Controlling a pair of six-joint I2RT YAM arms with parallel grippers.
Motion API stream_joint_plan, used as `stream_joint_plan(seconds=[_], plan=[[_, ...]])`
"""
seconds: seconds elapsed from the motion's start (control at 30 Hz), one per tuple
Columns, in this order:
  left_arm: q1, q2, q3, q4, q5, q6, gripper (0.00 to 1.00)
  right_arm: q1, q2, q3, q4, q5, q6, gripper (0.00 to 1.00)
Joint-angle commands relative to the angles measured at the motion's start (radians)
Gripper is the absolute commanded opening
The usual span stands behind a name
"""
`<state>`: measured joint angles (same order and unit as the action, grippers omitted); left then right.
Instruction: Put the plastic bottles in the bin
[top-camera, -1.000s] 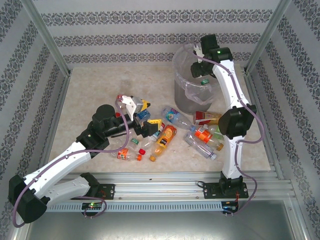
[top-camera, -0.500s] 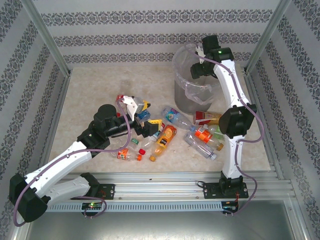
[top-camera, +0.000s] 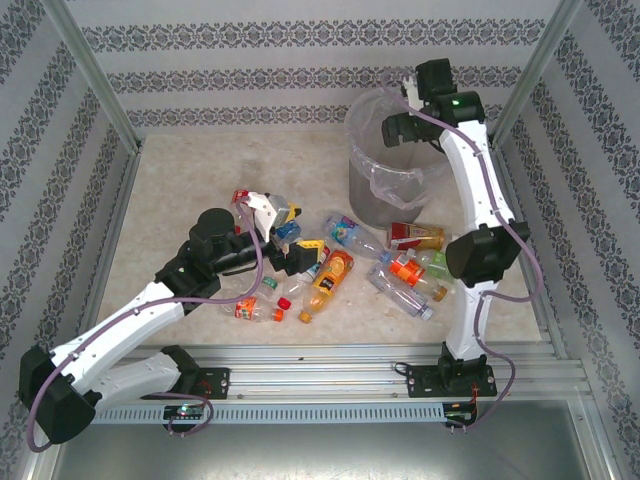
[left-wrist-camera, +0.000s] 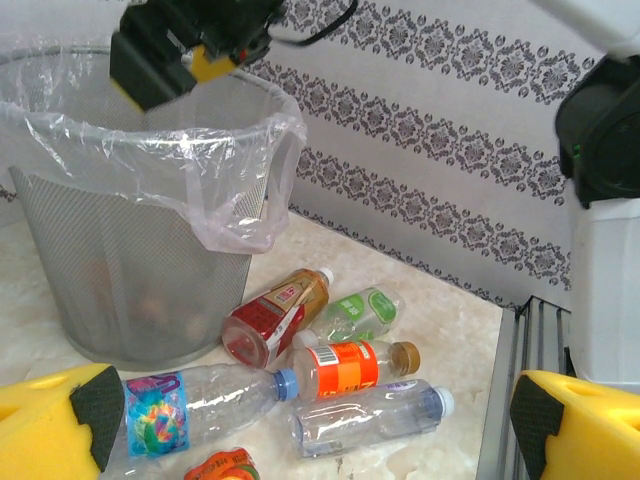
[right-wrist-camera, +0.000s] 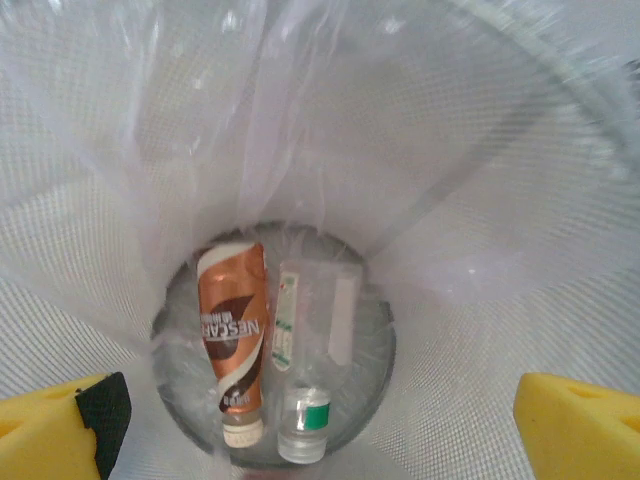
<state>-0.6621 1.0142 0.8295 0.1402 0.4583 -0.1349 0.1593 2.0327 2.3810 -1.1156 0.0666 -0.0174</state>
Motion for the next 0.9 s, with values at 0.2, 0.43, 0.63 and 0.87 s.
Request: stream_joint_plan(seconds=[0.2,0.43,0.63,0.87], plan=[[-0.008,0.011,0.037,-0.021,-0.002,0.006,1.0,0.125,-0.259,-0.185,0.135,0.312,0.001,0.98],[-0.01,0.007,0.039,-0.026,0.017,0.01,1.0,0.216,-0.517,-0.519,0.202,0.228,0.004,0.98],[-0.01,0.013,0.042,-0.035,0.072,0.035,1.0,0.278,-0.705,-0.767,0.184,0.159,0.103,0.98],[-0.01,0.021,0.059,-0.097,0.127,0.101,1.0,0.318,-0.848,-1.049,0.15,0.054,0.274,0.97]])
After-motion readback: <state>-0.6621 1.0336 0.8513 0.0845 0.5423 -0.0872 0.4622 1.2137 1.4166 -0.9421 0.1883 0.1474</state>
